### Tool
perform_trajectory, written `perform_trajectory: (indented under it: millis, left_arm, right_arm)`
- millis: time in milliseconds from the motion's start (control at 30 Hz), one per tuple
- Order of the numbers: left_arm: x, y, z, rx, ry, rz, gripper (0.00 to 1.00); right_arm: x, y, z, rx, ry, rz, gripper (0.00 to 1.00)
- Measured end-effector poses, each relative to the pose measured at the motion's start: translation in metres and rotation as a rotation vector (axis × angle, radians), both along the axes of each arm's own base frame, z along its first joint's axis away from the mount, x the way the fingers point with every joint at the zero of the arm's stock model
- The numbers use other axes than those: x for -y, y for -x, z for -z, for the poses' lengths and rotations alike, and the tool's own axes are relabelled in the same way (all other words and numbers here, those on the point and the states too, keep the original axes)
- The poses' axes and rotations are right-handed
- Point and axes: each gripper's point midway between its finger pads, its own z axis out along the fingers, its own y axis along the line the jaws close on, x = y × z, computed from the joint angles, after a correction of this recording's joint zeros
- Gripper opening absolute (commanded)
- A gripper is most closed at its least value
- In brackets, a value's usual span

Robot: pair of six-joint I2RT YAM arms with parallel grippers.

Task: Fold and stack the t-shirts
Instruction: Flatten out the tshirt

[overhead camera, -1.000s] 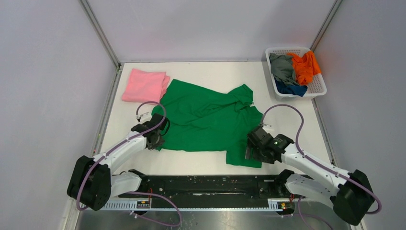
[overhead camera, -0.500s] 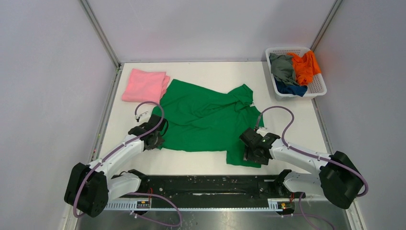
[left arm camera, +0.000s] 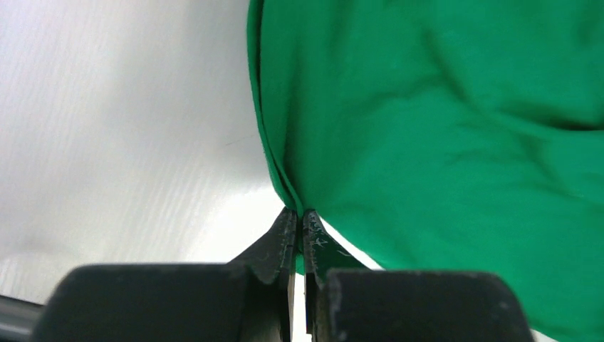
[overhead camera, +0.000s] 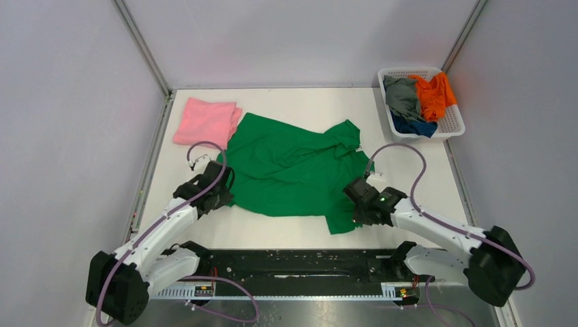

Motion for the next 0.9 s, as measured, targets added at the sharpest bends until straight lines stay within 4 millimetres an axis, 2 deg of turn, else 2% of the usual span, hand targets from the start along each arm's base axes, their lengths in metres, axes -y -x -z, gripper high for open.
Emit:
perform_trajectory:
  millis: [67, 133, 167, 200, 233, 267, 400, 567, 633, 700, 833, 900]
  left_arm:
    - [0.006, -0.008, -0.021, 0.06, 0.041, 0.008, 0.0]
    - [0.013, -0.019, -0.053, 0.149, 0.087, 0.016, 0.0]
    - [0.018, -0.027, -0.077, 0.219, 0.118, 0.024, 0.0]
    - [0.02, -0.033, -0.098, 0.276, 0.142, 0.029, 0.0]
    - [0.023, -0.038, -0.12, 0.329, 0.164, 0.034, 0.0]
    - [0.025, -0.042, -0.145, 0.387, 0.187, 0.04, 0.0]
    - [0.029, -0.049, -0.246, 0.62, 0.273, 0.06, 0.0]
    - [0.018, -0.026, -0.358, 0.878, 0.35, 0.084, 0.0]
    - [0.013, -0.01, -0.397, 0.962, 0.376, 0.109, 0.0]
    - [0.011, 0.01, -0.437, 1.05, 0.408, 0.151, 0.0]
    - [0.01, 0.052, -0.499, 1.198, 0.464, 0.263, 0.0]
    - [0.009, 0.072, -0.521, 1.257, 0.483, 0.314, 0.0]
  right_arm:
    - [-0.002, -0.014, -0.026, 0.091, -0.018, 0.001, 0.0]
    - [-0.006, -0.035, -0.066, 0.22, -0.055, 0.003, 0.0]
    - [-0.009, -0.046, -0.093, 0.3, -0.082, 0.008, 0.0]
    - [-0.01, -0.059, -0.129, 0.405, -0.116, 0.018, 0.0]
    - [-0.009, -0.063, -0.144, 0.448, -0.131, 0.026, 0.0]
    - [-0.006, -0.069, -0.175, 0.525, -0.147, 0.033, 0.0]
    - [0.011, -0.076, -0.268, 0.746, -0.194, 0.054, 0.0]
    - [0.035, -0.063, -0.363, 0.935, -0.242, 0.035, 0.0]
    - [0.045, -0.053, -0.41, 1.02, -0.281, 0.017, 0.0]
    - [0.054, -0.04, -0.448, 1.089, -0.324, -0.011, 0.0]
    - [0.068, -0.002, -0.518, 1.216, -0.437, -0.115, 0.0]
    - [0.071, 0.019, -0.547, 1.273, -0.501, -0.19, 0.0]
